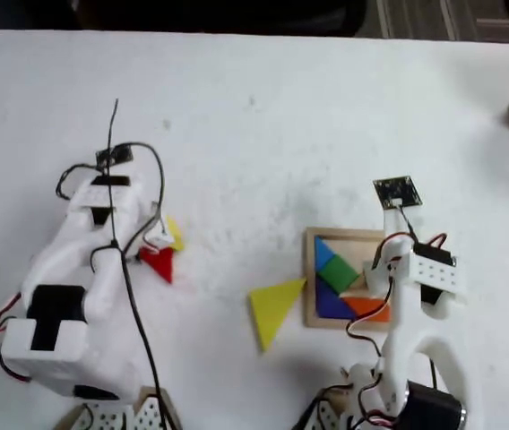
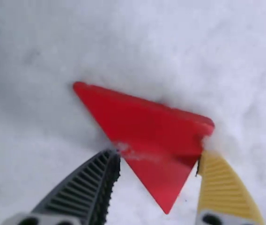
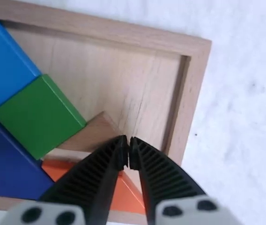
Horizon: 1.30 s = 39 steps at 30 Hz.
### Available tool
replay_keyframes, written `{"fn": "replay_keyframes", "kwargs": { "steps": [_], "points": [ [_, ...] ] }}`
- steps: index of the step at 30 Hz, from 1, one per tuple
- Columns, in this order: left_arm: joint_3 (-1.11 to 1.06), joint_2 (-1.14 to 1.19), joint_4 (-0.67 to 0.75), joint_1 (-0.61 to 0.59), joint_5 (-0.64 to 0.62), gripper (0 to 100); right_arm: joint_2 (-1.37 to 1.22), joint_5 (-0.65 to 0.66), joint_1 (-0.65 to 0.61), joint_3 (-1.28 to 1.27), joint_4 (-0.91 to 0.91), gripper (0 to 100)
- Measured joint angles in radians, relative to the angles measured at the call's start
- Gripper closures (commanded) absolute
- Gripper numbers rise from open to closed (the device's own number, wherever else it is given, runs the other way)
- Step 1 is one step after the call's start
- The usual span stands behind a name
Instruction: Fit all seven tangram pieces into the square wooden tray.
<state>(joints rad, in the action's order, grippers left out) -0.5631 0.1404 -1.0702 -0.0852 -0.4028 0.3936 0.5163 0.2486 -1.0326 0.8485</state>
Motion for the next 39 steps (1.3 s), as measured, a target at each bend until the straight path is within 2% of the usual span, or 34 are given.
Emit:
{"fn": "replay_keyframes", "kwargs": {
  "steps": [7, 14, 18, 27, 39],
  "points": [
    [0.0, 0.009, 0.028, -0.003, -0.025, 63, 0.0, 0.0, 0.0, 0.0, 0.0, 98.1],
    [0.081, 0.015, 0.034, -0.038, 0.002, 63, 0.0, 0.0, 0.0, 0.0, 0.0, 98.1],
    [0.089, 0.015, 0.034, -0.068, -0.103, 63, 0.0, 0.0, 0.0, 0.0, 0.0, 98.1],
    [0.063, 0.058, 0.04, 0.02, -0.12, 63, 0.0, 0.043, -0.006, 0.002, 0.009, 98.1],
    [0.183, 0.155, -0.046, -0.003, -0.132, 64, 0.0, 0.043, -0.006, 0.002, 0.009, 98.1]
  ]
}}
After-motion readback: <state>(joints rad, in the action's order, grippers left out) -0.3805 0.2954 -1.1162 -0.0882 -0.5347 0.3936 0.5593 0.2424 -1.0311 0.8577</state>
